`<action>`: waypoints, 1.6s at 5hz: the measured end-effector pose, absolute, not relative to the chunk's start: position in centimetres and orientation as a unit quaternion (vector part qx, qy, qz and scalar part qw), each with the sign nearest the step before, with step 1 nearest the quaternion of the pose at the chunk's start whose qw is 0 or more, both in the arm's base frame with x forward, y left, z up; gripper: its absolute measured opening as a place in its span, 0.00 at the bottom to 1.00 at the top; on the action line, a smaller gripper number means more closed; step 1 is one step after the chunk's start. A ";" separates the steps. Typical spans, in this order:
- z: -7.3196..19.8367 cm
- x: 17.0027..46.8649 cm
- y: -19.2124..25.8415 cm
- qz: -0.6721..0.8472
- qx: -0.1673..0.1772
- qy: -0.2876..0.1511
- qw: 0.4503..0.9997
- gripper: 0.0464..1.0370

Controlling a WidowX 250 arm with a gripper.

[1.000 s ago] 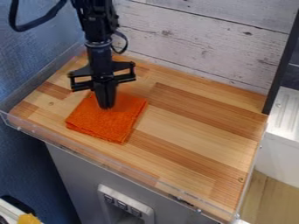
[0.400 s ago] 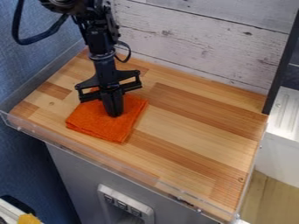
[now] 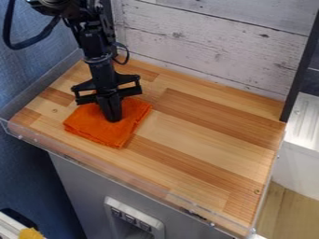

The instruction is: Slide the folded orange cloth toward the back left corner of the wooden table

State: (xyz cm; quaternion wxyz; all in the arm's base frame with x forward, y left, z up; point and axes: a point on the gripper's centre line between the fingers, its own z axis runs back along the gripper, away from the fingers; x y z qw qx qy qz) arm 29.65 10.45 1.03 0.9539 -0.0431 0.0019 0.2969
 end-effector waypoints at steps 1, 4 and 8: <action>1.1 30.9 11.8 0.232 -0.038 -0.012 0.972 0.01; 1.1 34.3 14.6 0.081 -0.002 -0.033 0.996 0.01; 3.3 33.2 11.6 -0.012 0.009 0.033 0.999 0.72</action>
